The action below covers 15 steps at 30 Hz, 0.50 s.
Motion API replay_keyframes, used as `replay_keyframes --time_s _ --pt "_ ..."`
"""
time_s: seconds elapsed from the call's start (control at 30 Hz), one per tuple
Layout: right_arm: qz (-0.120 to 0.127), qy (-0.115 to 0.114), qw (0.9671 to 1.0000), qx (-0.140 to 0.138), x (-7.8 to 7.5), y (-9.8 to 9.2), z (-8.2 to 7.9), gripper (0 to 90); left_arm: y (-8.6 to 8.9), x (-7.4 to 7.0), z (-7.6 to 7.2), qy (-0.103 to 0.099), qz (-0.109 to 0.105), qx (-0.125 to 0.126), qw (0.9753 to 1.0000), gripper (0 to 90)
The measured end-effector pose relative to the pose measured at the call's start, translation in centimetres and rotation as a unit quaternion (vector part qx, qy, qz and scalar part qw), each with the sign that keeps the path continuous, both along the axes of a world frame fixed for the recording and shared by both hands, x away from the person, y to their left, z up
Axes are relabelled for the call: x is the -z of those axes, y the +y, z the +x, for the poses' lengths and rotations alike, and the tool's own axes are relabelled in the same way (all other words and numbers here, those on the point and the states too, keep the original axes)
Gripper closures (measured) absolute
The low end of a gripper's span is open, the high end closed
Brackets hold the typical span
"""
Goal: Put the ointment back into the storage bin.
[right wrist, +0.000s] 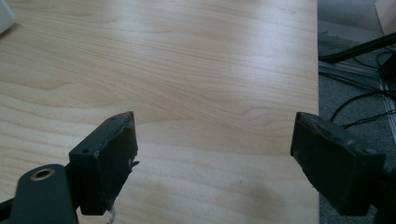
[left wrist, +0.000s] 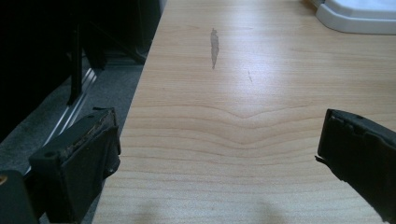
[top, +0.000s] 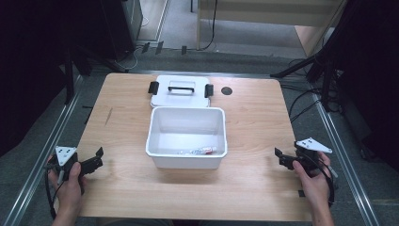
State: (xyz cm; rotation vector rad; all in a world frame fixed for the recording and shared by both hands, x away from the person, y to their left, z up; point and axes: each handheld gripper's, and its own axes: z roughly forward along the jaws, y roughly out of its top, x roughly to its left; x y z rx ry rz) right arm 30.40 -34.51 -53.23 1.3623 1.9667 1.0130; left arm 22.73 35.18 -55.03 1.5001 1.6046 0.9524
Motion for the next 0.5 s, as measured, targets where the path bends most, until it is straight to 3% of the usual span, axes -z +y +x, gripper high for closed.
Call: replay_keyframes --time_s 0.5 --pt "0.015 -0.014 0.9995 0.025 0.9 -1.5 -3.7 15.1 0.0 0.0 0.0 -0.002 -0.002 -0.001 1.0 0.1"
